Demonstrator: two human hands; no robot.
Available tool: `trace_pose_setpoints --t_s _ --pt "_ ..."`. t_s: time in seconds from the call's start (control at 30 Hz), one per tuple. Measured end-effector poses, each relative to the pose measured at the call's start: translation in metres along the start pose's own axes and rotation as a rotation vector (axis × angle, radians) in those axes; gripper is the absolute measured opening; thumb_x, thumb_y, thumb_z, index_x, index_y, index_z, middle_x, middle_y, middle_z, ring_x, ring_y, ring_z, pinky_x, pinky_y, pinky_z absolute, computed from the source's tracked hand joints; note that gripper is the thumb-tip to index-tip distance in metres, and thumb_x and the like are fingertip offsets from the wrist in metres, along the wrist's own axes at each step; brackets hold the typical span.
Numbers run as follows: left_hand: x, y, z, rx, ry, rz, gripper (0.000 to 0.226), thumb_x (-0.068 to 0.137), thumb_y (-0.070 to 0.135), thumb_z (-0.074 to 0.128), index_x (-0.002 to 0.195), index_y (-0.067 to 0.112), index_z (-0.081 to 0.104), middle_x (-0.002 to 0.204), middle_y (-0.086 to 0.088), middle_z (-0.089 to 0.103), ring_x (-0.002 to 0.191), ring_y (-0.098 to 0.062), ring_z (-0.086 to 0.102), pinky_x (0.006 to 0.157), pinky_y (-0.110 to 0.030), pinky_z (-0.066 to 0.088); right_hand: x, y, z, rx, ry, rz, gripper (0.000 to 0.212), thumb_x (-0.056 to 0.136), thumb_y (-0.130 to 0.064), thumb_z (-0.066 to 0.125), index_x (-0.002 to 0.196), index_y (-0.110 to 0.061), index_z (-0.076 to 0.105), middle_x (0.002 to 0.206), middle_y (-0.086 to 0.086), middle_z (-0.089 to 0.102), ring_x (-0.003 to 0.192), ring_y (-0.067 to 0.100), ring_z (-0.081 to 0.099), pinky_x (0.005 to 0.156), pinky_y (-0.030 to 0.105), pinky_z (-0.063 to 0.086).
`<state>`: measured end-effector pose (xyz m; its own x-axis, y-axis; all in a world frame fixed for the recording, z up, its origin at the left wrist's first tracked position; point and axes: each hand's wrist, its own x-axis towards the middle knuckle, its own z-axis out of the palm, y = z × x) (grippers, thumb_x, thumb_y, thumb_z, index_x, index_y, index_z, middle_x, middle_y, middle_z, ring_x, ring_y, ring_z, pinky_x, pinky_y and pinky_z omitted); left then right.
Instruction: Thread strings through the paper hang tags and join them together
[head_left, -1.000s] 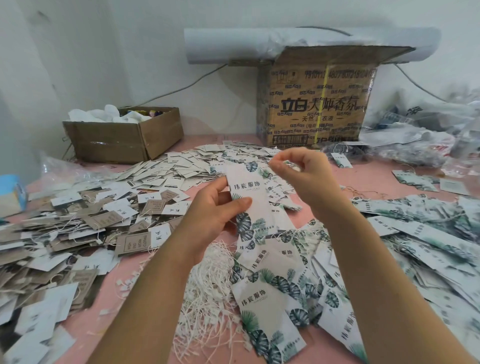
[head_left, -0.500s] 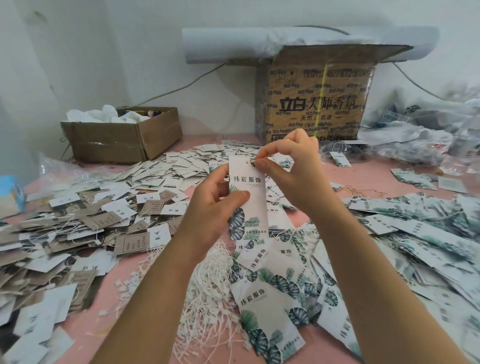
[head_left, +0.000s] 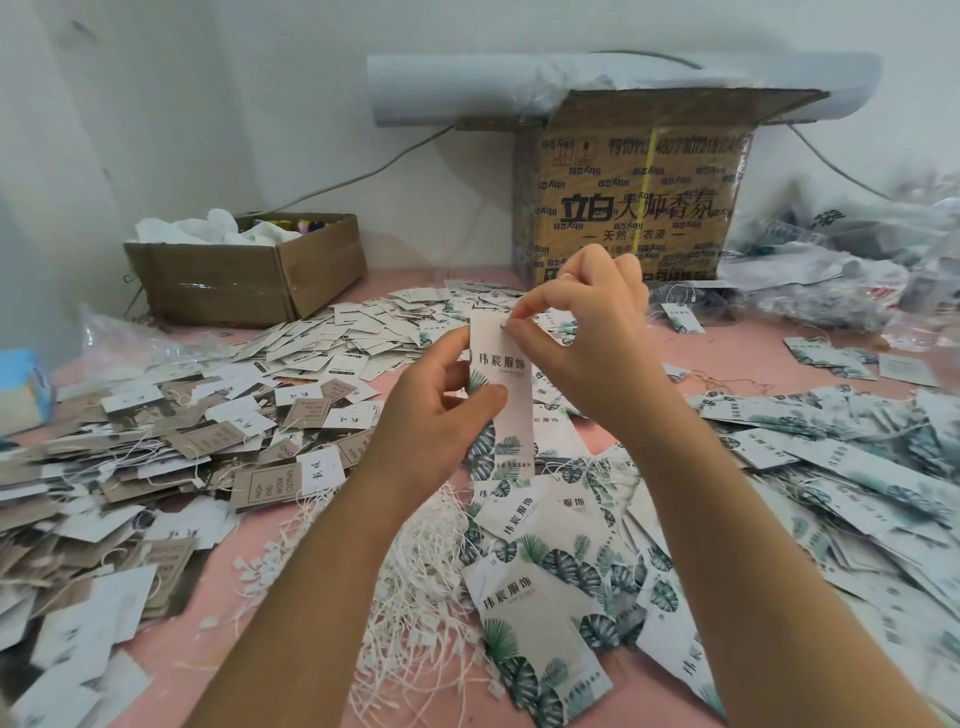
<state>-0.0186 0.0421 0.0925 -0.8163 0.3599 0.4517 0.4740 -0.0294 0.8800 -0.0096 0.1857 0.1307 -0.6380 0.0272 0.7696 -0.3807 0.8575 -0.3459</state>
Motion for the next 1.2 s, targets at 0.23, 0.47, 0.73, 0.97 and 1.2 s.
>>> trace_pose_setpoints --t_s 0.23,0.47,0.73,0.97,1.2 --pt "-0.001 0.003 -0.002 0.001 -0.008 0.002 0.025 0.086 0.031 0.040 0.102 0.038 0.057 0.077 0.015 0.066 0.059 -0.008 0.061 0.050 -0.020 0.045 0.000 0.001 0.001 0.016 -0.028 0.014 0.012 0.083 -0.027 0.067 0.087 -0.016 0.072 0.075 -0.007 0.030 0.087 0.017 0.029 0.082 0.030 0.029" --pt "0.002 -0.001 0.000 -0.085 0.219 0.018 0.018 0.097 0.014 0.047 0.089 0.024 0.061 0.074 0.009 0.065 0.049 -0.012 0.059 0.043 -0.019 0.041 -0.002 -0.007 0.005 0.146 -0.096 0.005 0.008 0.082 -0.024 0.068 0.086 -0.017 0.071 0.074 -0.013 0.034 0.088 0.017 0.034 0.077 0.024 0.030" --pt "0.004 -0.005 -0.003 -0.090 0.284 -0.089 0.013 0.095 0.018 0.053 0.082 0.018 0.056 0.060 0.010 0.056 0.044 -0.001 0.046 0.040 -0.014 0.035 -0.004 -0.012 0.012 0.183 -0.206 -0.009 0.009 0.083 -0.022 0.067 0.086 -0.015 0.072 0.076 0.001 0.052 0.077 0.016 0.044 0.069 0.028 0.033" --pt "0.005 -0.010 -0.005 -0.087 0.332 -0.138 0.018 0.098 0.017 0.044 0.082 0.019 0.052 0.059 0.007 0.053 0.047 -0.001 0.046 0.043 -0.014 0.036 -0.004 0.005 0.017 0.088 -0.302 0.165 0.012 0.084 -0.032 0.066 0.082 -0.021 0.070 0.060 -0.017 0.050 0.058 0.001 0.040 0.083 0.037 0.039" --pt "0.014 -0.010 -0.026 -0.763 0.480 -0.255 0.011 0.096 0.007 0.044 0.085 0.007 0.045 0.079 -0.006 0.070 0.046 -0.005 0.046 0.041 -0.015 0.038 -0.001 0.037 0.001 0.171 -0.399 0.330 0.013 0.082 -0.031 0.068 0.070 -0.026 0.067 0.038 -0.013 0.046 0.036 0.002 0.035 0.057 0.023 0.035"
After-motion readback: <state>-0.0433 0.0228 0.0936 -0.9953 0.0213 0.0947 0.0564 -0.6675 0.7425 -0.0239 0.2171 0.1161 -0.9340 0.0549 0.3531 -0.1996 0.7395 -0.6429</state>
